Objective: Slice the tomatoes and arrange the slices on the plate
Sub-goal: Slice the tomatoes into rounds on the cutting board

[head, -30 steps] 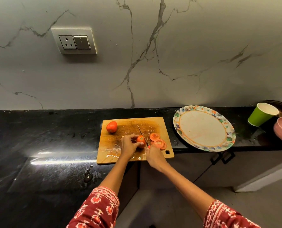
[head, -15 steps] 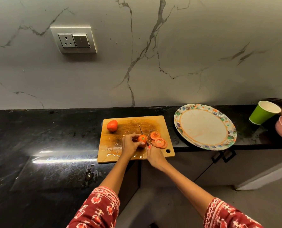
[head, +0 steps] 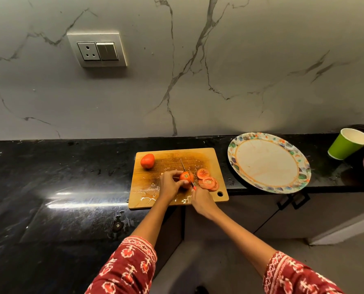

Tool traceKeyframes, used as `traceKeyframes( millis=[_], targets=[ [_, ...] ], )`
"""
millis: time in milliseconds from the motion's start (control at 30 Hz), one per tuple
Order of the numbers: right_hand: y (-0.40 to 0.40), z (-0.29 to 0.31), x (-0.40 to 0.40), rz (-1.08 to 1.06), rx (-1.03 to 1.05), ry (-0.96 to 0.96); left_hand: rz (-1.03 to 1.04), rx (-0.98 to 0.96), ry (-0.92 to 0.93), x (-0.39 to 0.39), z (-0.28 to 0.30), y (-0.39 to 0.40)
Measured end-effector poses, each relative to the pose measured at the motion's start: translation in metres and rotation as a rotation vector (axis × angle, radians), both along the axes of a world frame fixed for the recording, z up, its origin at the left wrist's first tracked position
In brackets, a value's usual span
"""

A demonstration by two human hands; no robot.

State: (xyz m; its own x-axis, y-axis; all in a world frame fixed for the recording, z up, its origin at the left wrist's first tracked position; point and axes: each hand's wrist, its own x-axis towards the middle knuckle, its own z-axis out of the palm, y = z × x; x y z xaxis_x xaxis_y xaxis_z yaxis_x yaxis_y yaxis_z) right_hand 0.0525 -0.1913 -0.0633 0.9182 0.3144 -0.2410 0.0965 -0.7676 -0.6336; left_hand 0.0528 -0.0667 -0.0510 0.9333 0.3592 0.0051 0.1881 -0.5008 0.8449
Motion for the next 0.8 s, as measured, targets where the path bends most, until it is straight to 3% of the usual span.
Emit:
traceKeyframes(
  millis=[333, 800],
  targets=[
    [0.005, -0.004, -0.003, -0.022, 0.064, 0.037, 0.001, 0.001, 0.008, 0.001, -0.005, 0.004],
    [0.004, -0.014, -0.007, -0.022, -0.011, 0.047, 0.009, -0.030, 0.019, 0.002, -0.007, 0.008]
  ],
)
